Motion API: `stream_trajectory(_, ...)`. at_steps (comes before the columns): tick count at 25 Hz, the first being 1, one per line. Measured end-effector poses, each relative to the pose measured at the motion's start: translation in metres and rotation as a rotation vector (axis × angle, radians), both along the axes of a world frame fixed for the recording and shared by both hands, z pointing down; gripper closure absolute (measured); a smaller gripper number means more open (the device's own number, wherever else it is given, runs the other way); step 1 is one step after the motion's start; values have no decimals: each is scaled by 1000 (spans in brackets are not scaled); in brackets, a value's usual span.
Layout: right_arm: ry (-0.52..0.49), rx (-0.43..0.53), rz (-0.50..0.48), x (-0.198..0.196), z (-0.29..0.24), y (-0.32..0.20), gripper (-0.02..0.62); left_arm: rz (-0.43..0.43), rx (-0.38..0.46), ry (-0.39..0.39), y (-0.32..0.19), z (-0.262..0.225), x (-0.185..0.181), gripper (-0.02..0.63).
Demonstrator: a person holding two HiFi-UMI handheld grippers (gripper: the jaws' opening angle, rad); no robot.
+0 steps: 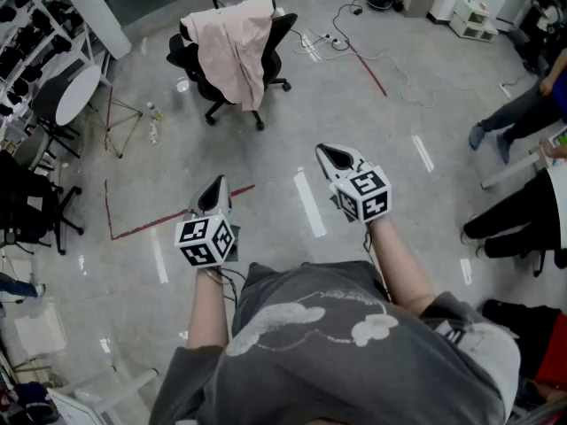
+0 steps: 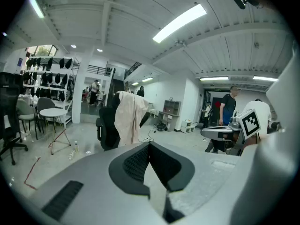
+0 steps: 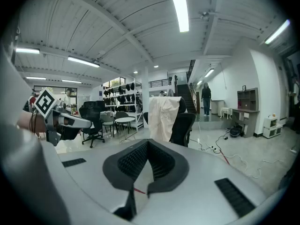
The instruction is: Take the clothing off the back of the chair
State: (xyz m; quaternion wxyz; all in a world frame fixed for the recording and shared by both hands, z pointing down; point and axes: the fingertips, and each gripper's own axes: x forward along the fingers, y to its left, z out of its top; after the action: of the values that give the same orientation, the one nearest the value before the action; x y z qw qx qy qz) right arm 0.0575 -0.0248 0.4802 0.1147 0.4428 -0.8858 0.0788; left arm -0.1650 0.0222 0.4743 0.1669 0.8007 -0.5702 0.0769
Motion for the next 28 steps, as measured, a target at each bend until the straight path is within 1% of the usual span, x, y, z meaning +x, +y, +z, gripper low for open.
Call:
stream_trajectory(7,-9,-5,-3,5,2,4,603,6,-2,19,5,0,8,606)
stream_trajectory(10,-10,-5,-29,5,2,6,603,5,-2,8,8,-1,12,606)
stream_trajectory(12,-10,-7,-59,3,3,9,603,-5,1,3,9,-2,13,606)
stream_trajectory(14,-4,-15,-68,4,7,9,603,-21,-1,0,8,-1,13,606)
stream_trajectory(17,-10,-17,-43,11,10,4,603,-35,-11,-3,5,1,15,606)
stream_trajectory(21,-38,-38,-16,21,15,-6,603,-23,-8,-7,-2,-1,22,606)
stream_trajectory(25,-57,-56,7,25,23,-24,603,-25,-2,1,-26,3,19,606)
stream_trajectory(28,-43,-70,12,27,32,-43,603,-26,10,4,-50,5,20,606)
